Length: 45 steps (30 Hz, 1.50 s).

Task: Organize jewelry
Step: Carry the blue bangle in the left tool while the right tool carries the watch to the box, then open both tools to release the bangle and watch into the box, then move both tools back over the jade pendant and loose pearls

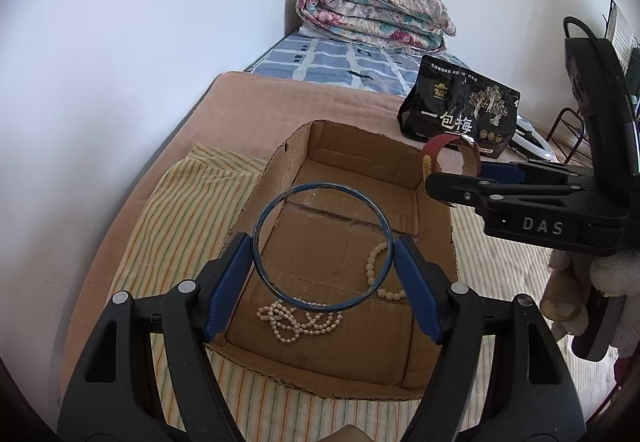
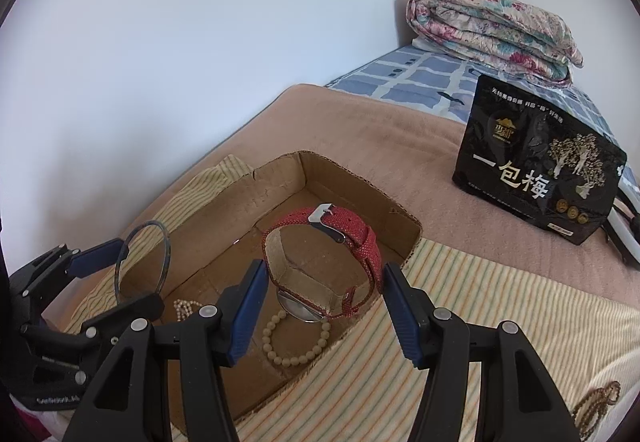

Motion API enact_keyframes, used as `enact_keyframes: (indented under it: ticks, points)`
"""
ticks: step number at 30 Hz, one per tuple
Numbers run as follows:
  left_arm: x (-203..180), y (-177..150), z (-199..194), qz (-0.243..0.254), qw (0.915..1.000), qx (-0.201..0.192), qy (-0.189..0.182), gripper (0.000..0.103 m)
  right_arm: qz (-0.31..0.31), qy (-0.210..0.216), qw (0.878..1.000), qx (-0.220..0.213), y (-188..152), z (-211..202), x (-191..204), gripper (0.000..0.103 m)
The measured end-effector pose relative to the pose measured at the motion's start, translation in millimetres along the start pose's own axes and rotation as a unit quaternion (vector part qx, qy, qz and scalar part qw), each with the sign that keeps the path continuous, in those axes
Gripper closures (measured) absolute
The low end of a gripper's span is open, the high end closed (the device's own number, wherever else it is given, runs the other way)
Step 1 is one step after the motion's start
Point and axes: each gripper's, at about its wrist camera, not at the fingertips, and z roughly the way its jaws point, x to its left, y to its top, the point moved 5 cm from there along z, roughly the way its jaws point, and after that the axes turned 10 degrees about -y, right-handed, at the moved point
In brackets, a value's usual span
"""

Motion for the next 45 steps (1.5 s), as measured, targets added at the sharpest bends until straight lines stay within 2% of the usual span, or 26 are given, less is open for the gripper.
enact_keyframes:
  ticks: [9, 10, 12, 13, 32, 45]
  points:
    - [1.8, -3.1, 7.2, -0.001, 1.0000, 0.008, 0.000, 0.028, 0.006, 0.007, 1.000, 0.006, -0.4, 14.5, 3.5, 0.037]
    - [1.8, -3.6, 8.0, -0.001, 0.9999, 0.012, -0.002, 0.028, 0.007, 0.006, 1.000, 0.003, -0.1, 14.1, 3.2, 0.034]
    - [2.1, -5.3, 9.9, -0.002, 0.9998, 0.019, -0.002, 0.027, 0.012, -0.004, 1.000, -0.003, 2.0, 12.9, 0.7, 0.009]
    - [2.1, -6.1, 9.7, -0.002, 0.9998, 0.018, -0.001, 0.027, 0.016, -0.007, 1.000, -0.009, 3.2, 11.0, -0.4, 0.008]
    - [-15.5, -5.6, -9.7, -0.001, 1.0000, 0.008, -0.004, 0.026, 0.026, -0.007, 0.999, -0.031, 3.5, -23.9, -14.3, 0.008]
    - [-50.6, 1.1, -35.9, 0.021, 0.9995, -0.013, -0.016, 0.026, 0.032, -0.019, 0.998, -0.050, -5.4, -65.5, -37.3, 0.008]
